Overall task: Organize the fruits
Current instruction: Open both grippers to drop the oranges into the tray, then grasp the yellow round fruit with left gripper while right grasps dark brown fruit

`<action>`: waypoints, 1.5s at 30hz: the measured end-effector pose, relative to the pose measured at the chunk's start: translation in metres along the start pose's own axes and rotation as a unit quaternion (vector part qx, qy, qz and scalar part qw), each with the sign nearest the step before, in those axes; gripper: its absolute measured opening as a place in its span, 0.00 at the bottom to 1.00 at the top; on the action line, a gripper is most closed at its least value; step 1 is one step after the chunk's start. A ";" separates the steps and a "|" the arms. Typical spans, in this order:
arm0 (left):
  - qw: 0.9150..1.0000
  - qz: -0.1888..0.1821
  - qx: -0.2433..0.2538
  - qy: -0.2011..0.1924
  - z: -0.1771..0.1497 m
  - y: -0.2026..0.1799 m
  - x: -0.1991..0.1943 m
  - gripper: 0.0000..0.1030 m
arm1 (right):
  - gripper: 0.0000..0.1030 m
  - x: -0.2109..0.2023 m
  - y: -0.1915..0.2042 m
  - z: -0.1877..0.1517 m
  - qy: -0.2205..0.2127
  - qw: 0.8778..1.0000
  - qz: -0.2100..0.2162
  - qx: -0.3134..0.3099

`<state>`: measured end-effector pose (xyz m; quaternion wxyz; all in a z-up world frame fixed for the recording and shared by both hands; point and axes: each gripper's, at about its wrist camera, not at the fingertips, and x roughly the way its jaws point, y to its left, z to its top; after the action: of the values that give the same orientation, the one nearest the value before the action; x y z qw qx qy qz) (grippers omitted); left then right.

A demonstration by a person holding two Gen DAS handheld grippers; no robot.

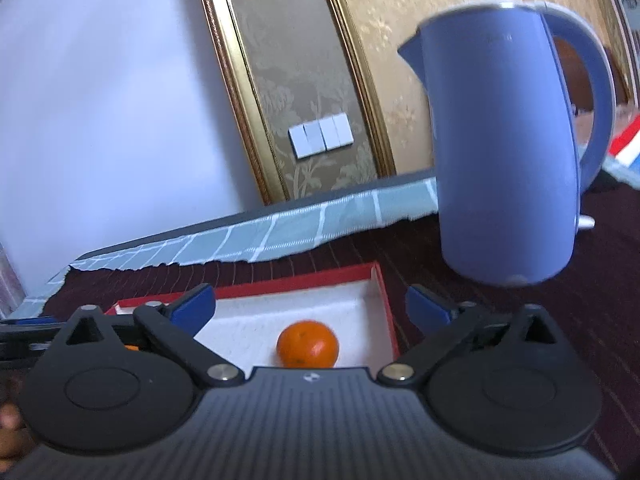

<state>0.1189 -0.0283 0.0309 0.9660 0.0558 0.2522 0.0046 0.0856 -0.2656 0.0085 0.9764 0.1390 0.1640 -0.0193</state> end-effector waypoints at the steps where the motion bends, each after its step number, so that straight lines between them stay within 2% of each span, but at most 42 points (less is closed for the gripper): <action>1: 1.000 0.001 -0.003 -0.005 -0.006 0.006 -0.011 0.72 | 1.00 -0.003 0.000 -0.001 0.002 1.000 0.000 0.003; 5: 1.000 -0.006 -0.004 -0.011 -0.034 0.028 -0.045 0.72 | 1.00 -0.017 -0.002 -0.012 0.011 1.000 0.001 -0.011; 10: 0.999 -0.025 -0.022 -0.014 -0.075 0.056 -0.079 0.72 | 1.00 -0.043 0.007 -0.024 0.017 0.998 -0.059 -0.035; 15: 0.999 -0.049 0.012 -0.011 -0.108 0.061 -0.099 0.72 | 1.00 -0.082 0.020 -0.049 0.019 0.995 -0.030 -0.088; 21: 0.996 -0.074 0.051 -0.023 -0.124 0.046 -0.111 0.72 | 1.00 -0.122 0.026 -0.066 0.013 0.992 -0.016 -0.128; 26: 0.991 -0.125 0.054 0.016 -0.118 0.035 -0.095 0.72 | 1.00 -0.136 0.029 -0.074 0.024 0.987 -0.003 -0.160; 32: 0.989 -0.129 0.059 0.033 -0.115 0.028 -0.078 0.46 | 1.00 -0.133 0.028 -0.082 0.040 0.982 -0.024 -0.183; 34: 0.989 -0.135 0.052 0.039 -0.114 0.030 -0.073 0.34 | 1.00 -0.132 0.027 -0.082 0.042 0.983 -0.024 -0.179; 37: 0.988 -0.145 0.042 0.041 -0.112 0.031 -0.070 0.30 | 1.00 -0.129 0.025 -0.082 0.048 0.983 -0.023 -0.177; 42: 0.988 -0.143 0.043 0.031 -0.114 0.030 -0.072 0.29 | 1.00 -0.127 0.023 -0.080 0.046 0.982 -0.040 -0.178; 44: 0.988 -0.142 0.043 0.029 -0.114 0.030 -0.072 0.29 | 0.98 -0.124 0.023 -0.079 0.046 0.979 -0.055 -0.190; 45: 0.989 -0.141 0.044 0.029 -0.115 0.030 -0.072 0.29 | 0.93 -0.120 0.023 -0.079 0.049 0.978 -0.062 -0.195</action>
<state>0.0011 0.0108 -0.0302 0.9460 0.0614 0.2850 -0.1415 -0.0509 -0.2224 -0.0174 0.9724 -0.0642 0.2206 -0.0405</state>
